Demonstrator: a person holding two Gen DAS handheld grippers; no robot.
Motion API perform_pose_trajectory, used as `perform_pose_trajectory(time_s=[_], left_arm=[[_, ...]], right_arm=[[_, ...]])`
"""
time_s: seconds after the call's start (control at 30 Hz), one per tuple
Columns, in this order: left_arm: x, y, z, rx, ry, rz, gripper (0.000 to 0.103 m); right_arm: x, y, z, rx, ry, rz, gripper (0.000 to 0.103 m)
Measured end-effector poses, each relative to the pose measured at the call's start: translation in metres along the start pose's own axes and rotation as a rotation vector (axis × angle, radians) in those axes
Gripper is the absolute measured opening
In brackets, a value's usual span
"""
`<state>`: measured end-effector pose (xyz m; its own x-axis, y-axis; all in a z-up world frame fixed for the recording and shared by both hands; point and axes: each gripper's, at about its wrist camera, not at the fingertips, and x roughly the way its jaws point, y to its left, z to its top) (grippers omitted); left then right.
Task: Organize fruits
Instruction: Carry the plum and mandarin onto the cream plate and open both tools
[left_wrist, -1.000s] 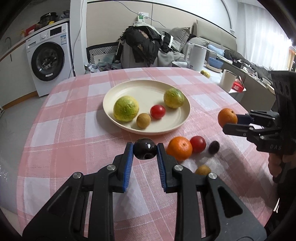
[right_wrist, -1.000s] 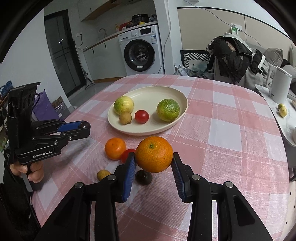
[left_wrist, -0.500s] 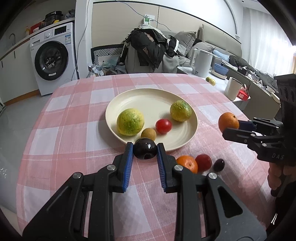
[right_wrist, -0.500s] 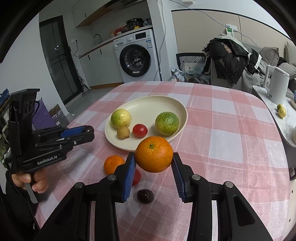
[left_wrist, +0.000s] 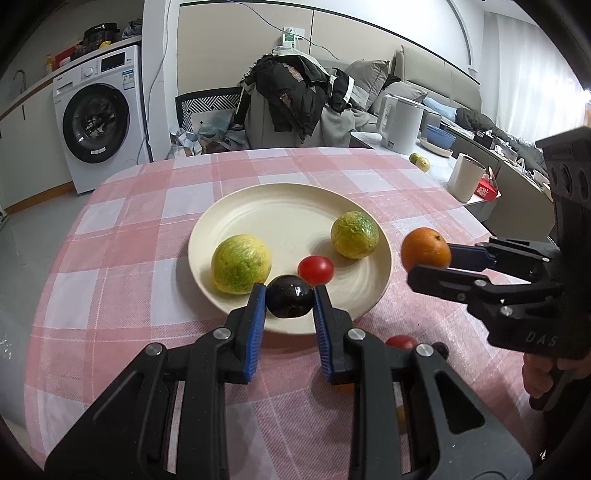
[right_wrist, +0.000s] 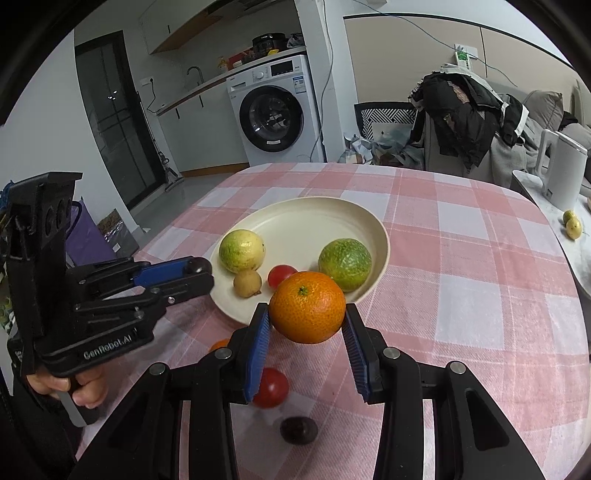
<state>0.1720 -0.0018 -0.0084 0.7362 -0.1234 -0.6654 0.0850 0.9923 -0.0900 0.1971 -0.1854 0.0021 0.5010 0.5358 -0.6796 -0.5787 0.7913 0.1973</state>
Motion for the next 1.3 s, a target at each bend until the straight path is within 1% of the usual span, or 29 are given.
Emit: perform_pose_trajectory(time_s=[0.47, 0.8, 1.07, 1.3], left_arm=[[0.025, -0.008, 0.014, 0.021, 0.015, 0.000, 0.023], [0.040, -0.013, 0.012, 0.040, 0.034, -0.005, 0.023], [0.049, -0.014, 0.010, 0.046, 0.051, -0.011, 0.023], [0.052, -0.015, 0.010, 0.052, 0.052, -0.016, 0.023]], right_arm=[[0.014, -0.009, 0.017, 0.021, -0.006, -0.001, 0.040], [0.032, -0.010, 0.010, 0.026, 0.037, 0.006, 0.040], [0.041, -0.009, 0.012, 0.024, 0.054, 0.008, 0.040], [0.048, -0.010, 0.019, 0.016, 0.051, -0.014, 0.040]])
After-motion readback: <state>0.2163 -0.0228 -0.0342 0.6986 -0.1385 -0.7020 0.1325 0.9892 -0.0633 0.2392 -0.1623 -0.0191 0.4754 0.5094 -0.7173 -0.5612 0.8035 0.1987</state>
